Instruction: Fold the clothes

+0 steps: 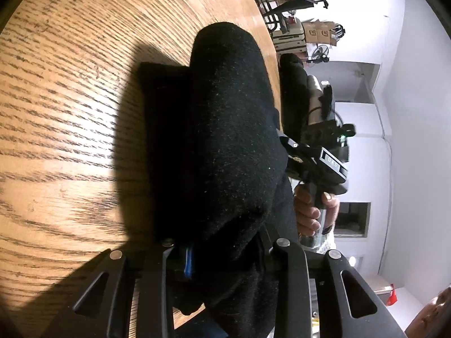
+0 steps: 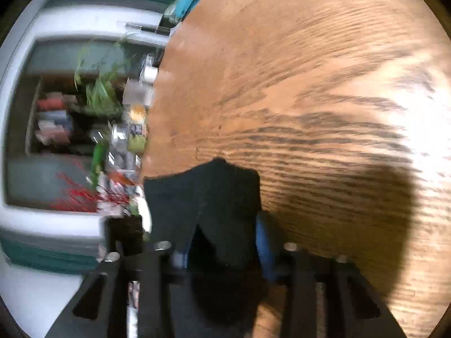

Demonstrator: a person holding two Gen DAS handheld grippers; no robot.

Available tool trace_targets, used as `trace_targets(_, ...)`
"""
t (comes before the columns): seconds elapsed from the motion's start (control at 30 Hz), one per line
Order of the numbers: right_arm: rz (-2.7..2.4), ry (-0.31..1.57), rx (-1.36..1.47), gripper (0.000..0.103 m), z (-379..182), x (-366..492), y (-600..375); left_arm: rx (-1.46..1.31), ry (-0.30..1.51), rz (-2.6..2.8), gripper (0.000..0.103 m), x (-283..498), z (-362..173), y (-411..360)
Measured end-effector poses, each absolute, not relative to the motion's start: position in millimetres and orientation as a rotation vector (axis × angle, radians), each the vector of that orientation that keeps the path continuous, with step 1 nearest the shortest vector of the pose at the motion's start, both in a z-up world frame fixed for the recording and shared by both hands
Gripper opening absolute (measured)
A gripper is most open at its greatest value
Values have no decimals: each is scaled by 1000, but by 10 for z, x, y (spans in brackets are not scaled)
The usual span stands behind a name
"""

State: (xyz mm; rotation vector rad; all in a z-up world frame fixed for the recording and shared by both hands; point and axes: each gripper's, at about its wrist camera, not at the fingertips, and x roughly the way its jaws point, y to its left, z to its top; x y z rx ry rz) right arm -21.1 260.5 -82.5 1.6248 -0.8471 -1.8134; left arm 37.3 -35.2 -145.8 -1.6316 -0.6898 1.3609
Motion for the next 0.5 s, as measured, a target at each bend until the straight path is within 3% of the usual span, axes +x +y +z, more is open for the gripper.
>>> trace_targets(0.03,-1839,-799,1634,36,-788,-220,2561,-1631,-688,1363,34,378,-1456,-356)
trace_targets(0.1,-1852,-764,1666,46,-724,-262,2548,-1628,-681,1368,34,386,-1445,-345)
trace_targets(0.17,-1853,-779,1692,74,-673,-313,2581,-1625,-675,1373,34,391,-1433,-328)
trace_targets(0.2,-1860,-807,1692,76,-678,-342,2611,-1625,-672,1376,34,392,-1430,-326)
trace_targets(0.23,-1866,-835,1692,70,-685,-371,2641,-1624,-668,1378,35,393,-1426,-323)
trace_targets(0.27,-1861,-827,1701,52,-709,-382,2613,-1624,-665,1381,35,394,-1422,-321)
trace_targets(0.33,-1873,-766,1708,33,-729,-386,2519,-1624,-656,1387,35,397,-1410,-319)
trace_targets(0.43,-1933,-645,1730,33,-672,-368,2388,-1623,-650,1392,35,401,-1397,-300)
trace_targets(0.5,-1952,-637,1757,56,-619,-389,2394,-1621,-642,1398,35,409,-1386,-294)
